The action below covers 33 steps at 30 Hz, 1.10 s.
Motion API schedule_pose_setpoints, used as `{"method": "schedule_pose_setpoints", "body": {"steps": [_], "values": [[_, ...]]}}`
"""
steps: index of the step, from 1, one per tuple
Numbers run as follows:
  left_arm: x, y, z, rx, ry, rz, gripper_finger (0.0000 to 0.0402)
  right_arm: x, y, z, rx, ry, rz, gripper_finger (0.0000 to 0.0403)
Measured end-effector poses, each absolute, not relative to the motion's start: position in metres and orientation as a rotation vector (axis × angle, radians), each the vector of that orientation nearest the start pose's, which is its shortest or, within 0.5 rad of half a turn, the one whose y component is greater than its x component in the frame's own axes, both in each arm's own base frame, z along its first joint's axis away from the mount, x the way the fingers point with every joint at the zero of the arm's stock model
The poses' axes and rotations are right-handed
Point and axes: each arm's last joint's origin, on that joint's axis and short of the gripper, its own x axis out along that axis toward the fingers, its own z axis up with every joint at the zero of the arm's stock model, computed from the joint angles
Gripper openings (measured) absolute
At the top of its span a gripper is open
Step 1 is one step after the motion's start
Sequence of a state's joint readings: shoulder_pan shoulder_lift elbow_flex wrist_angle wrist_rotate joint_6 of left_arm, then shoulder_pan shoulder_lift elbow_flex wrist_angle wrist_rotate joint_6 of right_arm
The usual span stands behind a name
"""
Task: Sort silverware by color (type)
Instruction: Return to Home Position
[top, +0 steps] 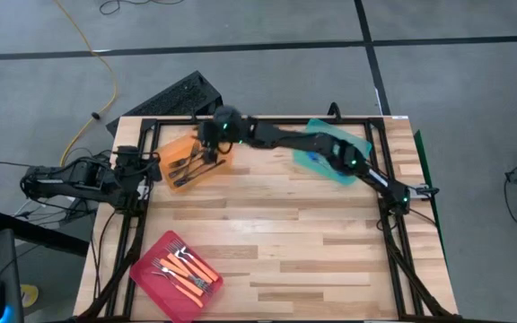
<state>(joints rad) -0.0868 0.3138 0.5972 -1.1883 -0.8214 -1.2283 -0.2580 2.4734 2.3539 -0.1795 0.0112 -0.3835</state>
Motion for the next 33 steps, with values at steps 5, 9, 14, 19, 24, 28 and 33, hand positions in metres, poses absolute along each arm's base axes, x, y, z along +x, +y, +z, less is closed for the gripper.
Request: {"method": "schedule_pose_setpoints", "body": {"steps": [5,9,14,19,24,28,33], "values": [[0.047,0.018,0.247,-0.714,0.199,1.059,0.0,0.511,-0.146,0.35,-0.279,0.27,-0.212,0.0134],[0.051,0.019,0.253,-0.721,0.09,1.069,0.0,0.467,-0.137,0.412,-0.29,0.251,-0.222,0.0134],[0.057,0.019,0.261,-0.676,0.045,1.03,0.0,0.414,-0.123,0.458,-0.366,0.328,-0.229,0.0134],[0.057,0.019,0.261,-0.626,0.078,1.021,0.0,0.358,-0.108,0.496,-0.245,0.361,-0.312,0.0134],[0.057,0.019,0.262,-0.653,0.043,1.035,0.0,0.323,-0.095,0.504,-0.191,0.44,-0.138,0.0134],[0.059,0.018,0.267,-0.589,0.093,0.965,0.0,0.311,-0.089,0.498,-0.135,0.477,-0.043,0.0134],[0.051,0.018,0.297,-0.541,0.053,0.904,0.0,0.29,-0.083,0.497,-0.101,0.46,-0.048,0.0134]]}}
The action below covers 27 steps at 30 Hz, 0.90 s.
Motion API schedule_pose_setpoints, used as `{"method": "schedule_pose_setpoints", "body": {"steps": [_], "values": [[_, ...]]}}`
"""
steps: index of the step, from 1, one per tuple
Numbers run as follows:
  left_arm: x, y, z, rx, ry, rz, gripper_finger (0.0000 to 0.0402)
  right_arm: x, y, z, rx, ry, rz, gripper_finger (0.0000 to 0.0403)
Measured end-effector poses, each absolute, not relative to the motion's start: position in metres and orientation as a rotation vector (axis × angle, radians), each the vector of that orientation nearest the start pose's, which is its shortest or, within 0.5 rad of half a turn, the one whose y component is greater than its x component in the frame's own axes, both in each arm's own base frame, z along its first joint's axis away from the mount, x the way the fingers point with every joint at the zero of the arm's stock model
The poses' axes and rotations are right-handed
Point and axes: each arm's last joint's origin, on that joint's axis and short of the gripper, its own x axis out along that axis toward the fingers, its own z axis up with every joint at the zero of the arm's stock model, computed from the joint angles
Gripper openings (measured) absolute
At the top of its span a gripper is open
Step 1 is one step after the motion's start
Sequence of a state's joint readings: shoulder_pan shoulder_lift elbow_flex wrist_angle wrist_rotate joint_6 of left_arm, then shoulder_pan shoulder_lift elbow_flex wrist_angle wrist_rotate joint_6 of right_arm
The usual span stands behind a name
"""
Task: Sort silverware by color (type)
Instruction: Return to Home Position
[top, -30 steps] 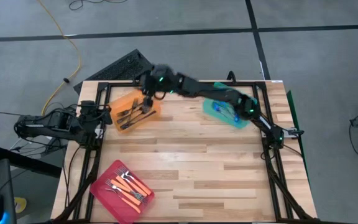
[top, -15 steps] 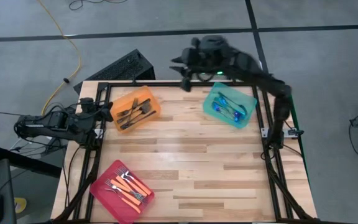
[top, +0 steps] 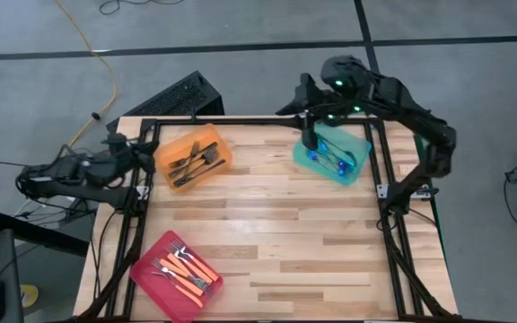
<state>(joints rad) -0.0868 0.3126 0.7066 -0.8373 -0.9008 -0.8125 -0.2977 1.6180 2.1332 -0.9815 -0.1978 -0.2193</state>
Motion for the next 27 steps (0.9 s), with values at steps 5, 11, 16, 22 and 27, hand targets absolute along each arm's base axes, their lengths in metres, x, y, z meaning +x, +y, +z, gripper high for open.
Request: {"method": "schedule_pose_setpoints", "body": {"steps": [5,11,16,22,27], "values": [[0.039,0.02,0.325,-0.473,0.01,0.883,0.0,0.265,-0.075,0.49,-0.094,0.366,-0.068,0.0134],[0.028,0.018,0.335,-0.474,-0.012,0.746,0.0,0.238,-0.063,0.444,0.001,0.187,-0.099,0.0134],[0.017,0.016,0.342,-0.454,-0.064,0.549,0.0,0.223,-0.043,0.394,0.146,-0.021,-0.151,0.0134],[-0.005,0.017,0.344,-0.415,-0.161,0.495,0.0,0.198,-0.017,0.351,0.224,-0.183,-0.284,0.0134],[-0.03,0.019,0.339,-0.44,-0.25,0.492,0.0,0.166,-0.007,0.352,0.217,-0.268,-0.377,0.0134]]}}
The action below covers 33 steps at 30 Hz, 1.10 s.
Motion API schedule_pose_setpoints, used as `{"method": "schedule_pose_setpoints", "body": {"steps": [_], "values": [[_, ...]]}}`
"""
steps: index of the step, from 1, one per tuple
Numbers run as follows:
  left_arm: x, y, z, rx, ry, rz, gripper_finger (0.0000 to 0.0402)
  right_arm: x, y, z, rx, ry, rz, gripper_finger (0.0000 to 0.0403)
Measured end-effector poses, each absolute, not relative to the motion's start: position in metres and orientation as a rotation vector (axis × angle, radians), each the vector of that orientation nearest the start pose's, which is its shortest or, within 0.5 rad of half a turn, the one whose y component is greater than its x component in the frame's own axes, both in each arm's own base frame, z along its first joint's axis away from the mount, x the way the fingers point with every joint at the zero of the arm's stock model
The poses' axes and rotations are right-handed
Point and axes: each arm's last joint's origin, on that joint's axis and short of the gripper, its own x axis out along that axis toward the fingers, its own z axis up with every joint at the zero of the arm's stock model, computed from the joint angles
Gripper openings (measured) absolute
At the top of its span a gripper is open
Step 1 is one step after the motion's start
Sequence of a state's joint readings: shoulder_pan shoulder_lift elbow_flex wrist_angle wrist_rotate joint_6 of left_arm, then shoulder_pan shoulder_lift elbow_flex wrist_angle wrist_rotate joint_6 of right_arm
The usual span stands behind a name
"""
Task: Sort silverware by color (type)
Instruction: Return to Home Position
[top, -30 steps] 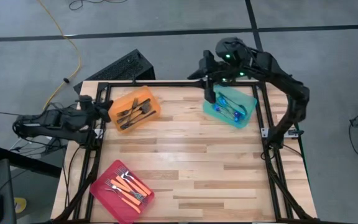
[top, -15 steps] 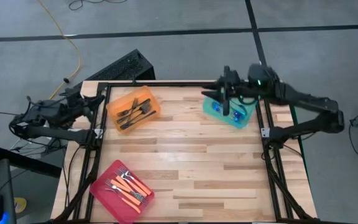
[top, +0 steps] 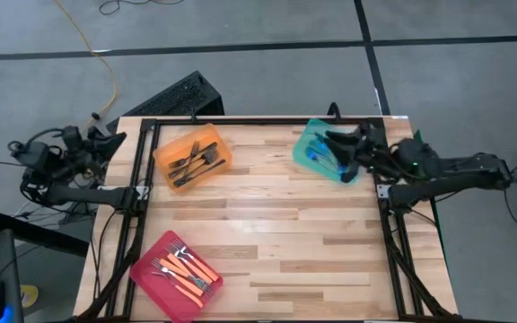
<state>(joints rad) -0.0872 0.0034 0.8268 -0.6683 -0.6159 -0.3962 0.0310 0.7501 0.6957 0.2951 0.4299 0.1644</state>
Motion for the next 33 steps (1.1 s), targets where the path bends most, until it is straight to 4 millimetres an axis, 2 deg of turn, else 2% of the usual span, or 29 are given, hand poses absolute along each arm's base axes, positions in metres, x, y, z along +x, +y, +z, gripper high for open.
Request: {"method": "schedule_pose_setpoints", "body": {"steps": [6,9,12,14,17,21,24,26,33], "values": [[-0.033,0.02,0.34,-0.428,-0.234,0.512,0.0,0.132,-0.005,0.361,0.161,-0.303,-0.471,0.0134],[-0.03,0.021,0.336,-0.422,-0.214,0.501,0.0,0.102,-0.008,0.367,0.144,-0.348,-0.533,0.0134],[-0.034,0.022,0.341,-0.434,-0.241,0.481,0.0,0.065,-0.011,0.374,0.121,-0.433,-0.533,0.0134],[-0.035,0.023,0.341,-0.421,-0.229,0.491,0.0,0.042,-0.013,0.371,0.124,-0.453,-0.525,0.0134],[-0.035,0.024,0.34,-0.401,-0.215,0.525,0.0,0.024,-0.014,0.354,0.151,-0.448,-0.508,0.0134],[-0.034,0.024,0.336,-0.407,-0.195,0.544,0.0,0.023,-0.015,0.319,0.192,-0.496,-0.511,0.0134],[-0.029,0.024,0.331,-0.415,-0.173,0.548,0.0,0.043,-0.013,0.295,0.193,-0.484,-0.521,0.0134],[-0.025,0.023,0.325,-0.42,-0.147,0.553,0.0,0.051,-0.012,0.286,0.221,-0.498,-0.517,0.0134],[0.002,0.019,0.293,-0.432,-0.029,0.578,0.0,0.077,-0.008,0.239,0.258,-0.456,-0.466,0.0134]]}}
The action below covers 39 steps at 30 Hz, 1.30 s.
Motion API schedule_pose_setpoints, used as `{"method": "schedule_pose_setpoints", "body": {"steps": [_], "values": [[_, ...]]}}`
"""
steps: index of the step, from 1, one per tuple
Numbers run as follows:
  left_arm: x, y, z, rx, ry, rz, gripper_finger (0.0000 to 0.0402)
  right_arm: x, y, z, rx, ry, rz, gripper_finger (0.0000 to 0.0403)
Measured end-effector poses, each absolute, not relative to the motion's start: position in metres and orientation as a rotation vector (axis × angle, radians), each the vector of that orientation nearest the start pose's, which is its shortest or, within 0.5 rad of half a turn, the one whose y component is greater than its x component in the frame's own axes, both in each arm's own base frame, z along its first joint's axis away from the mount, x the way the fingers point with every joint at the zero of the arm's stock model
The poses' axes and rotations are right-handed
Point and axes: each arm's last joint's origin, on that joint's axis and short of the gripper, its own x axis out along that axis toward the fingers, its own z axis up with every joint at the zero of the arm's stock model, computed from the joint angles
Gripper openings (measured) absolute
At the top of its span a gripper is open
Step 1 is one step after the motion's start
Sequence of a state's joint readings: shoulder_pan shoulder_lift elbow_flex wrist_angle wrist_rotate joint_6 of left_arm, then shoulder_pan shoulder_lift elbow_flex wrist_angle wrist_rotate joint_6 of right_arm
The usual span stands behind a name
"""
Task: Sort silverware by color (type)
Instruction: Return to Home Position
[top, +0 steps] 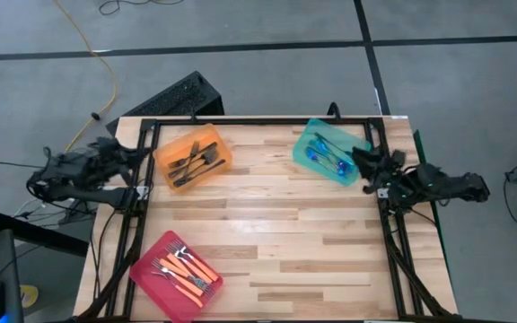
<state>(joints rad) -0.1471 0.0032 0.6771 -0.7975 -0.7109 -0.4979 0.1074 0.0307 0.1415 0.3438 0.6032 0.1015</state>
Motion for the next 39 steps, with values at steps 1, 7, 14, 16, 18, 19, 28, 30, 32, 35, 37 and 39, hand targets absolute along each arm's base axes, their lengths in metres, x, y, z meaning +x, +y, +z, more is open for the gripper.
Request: {"method": "schedule_pose_setpoints", "body": {"steps": [1,7,14,16,18,19,28,30,32,35,37,39], "values": [[0.006,0.018,0.287,-0.435,-0.009,0.576,0.0,0.08,-0.008,0.231,0.25,-0.436,-0.462,0.0134],[0.029,0.012,0.26,-0.435,0.087,0.486,0.0,0.089,-0.004,0.202,0.194,-0.385,-0.432,0.0134],[0.045,0.009,0.253,-0.352,0.036,0.416,0.0,0.092,-0.002,0.192,0.159,-0.282,-0.434,0.0134],[0.05,0.008,0.246,-0.363,0.033,0.409,0.0,0.093,-0.002,0.19,0.155,-0.255,-0.435,0.0134],[0.057,0.006,0.233,-0.375,0.067,0.39,0.0,0.093,-0.002,0.19,0.162,-0.255,-0.435,0.0134],[0.06,0.005,0.227,-0.387,0.077,0.384,0.0,0.093,-0.002,0.19,0.164,-0.255,-0.434,0.0134],[0.087,-0.004,0.192,-0.437,0.005,0.163,0.0,0.093,-0.002,0.188,0.16,-0.244,-0.437,0.0134],[0.091,-0.007,0.18,-0.442,0.036,0.094,0.0,0.093,-0.002,0.187,0.156,-0.234,-0.439,0.0134],[0.093,-0.009,0.174,-0.444,0.031,0.04,0.0,0.094,-0.002,0.185,0.145,-0.204,-0.44,0.0134],[0.095,-0.01,0.172,-0.397,0.043,-0.015,0.0,0.095,-0.002,0.177,0.143,-0.131,-0.443,0.0134],[0.095,-0.011,0.172,-0.375,0.044,-0.018,0.0,0.095,-0.002,0.172,0.177,-0.095,-0.443,0.0134],[0.094,-0.011,0.172,-0.355,0.04,-0.024,0.0,0.096,-0.002,0.171,0.212,-0.092,-0.443,0.0134]]}}
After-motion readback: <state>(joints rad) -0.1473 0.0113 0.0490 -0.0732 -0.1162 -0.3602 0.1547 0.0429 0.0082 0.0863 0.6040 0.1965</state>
